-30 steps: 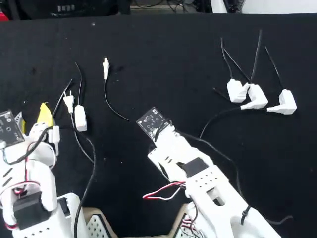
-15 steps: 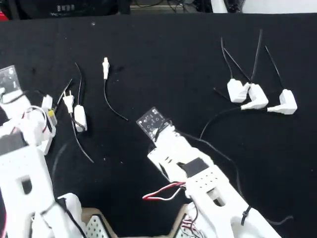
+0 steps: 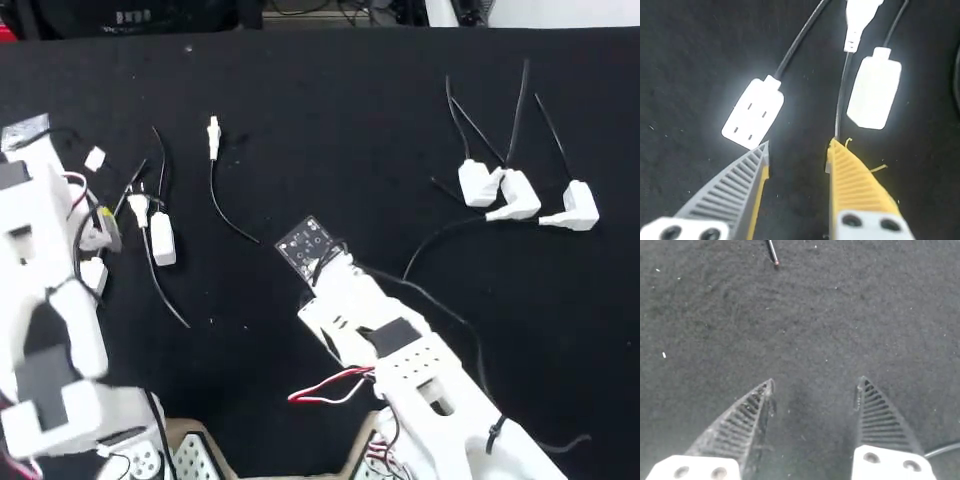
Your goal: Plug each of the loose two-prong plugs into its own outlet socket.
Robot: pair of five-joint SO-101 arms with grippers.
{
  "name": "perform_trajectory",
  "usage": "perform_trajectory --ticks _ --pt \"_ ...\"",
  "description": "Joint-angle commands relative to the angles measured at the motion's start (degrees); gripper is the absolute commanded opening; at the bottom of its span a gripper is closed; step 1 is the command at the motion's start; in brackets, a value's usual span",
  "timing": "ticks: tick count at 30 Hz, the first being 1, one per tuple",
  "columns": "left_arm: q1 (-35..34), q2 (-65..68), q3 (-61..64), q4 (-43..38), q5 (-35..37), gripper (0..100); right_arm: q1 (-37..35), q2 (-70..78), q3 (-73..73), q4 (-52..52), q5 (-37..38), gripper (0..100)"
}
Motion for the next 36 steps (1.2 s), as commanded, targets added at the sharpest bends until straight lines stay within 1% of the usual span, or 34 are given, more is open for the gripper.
perform_trajectory --ticks 1,3,6,8,12,14,17,20,22,31,34,36 --pt "-0.2 9.2 -12.3 5.6 -4.0 19 -1.1 -1.5 -0.3 -1.6 -0.2 24.0" --pt "-0.1 12.9 -15.5 6.9 -5.6 19 -1.1 -1.5 -0.3 -1.6 -0.2 24.0" --pt "-0.1 16.8 -19.6 7.0 -5.7 19 -1.1 -1.5 -0.4 -1.6 0.0 24.0" --pt "1.2 17.8 -21.5 7.0 -5.6 20 -1.1 -1.5 -0.5 -1.6 0.0 24.0" --pt "4.6 18.5 -22.0 6.4 -5.5 28 -1.0 -1.5 -0.4 -1.6 0.1 24.0" --pt "5.8 18.7 -21.4 3.9 -5.6 27 -1.0 -1.6 -0.4 -1.6 0.1 24.0" --pt "7.0 20.0 -18.9 -2.3 -5.5 26 -1.0 -1.7 -0.4 -1.6 0.1 24.0" --pt "7.9 21.5 -17.5 -5.0 -2.9 26 -1.0 -1.7 -0.4 -1.6 0.1 24.0" --pt "9.7 21.9 -17.4 -4.6 -2.1 26 -1.0 -1.7 -0.4 -1.6 0.1 24.0" --pt "22.2 22.0 -17.4 -3.7 -1.9 26 -0.9 -1.8 -0.3 -1.6 0.1 24.0" --pt "23.5 22.0 -19.6 -0.9 -1.9 26 -0.9 -1.7 -0.3 -1.6 0.1 24.0" --pt "22.5 22.1 -21.1 0.4 -2.0 26 -0.9 -1.8 -0.3 -1.6 0.1 24.0"
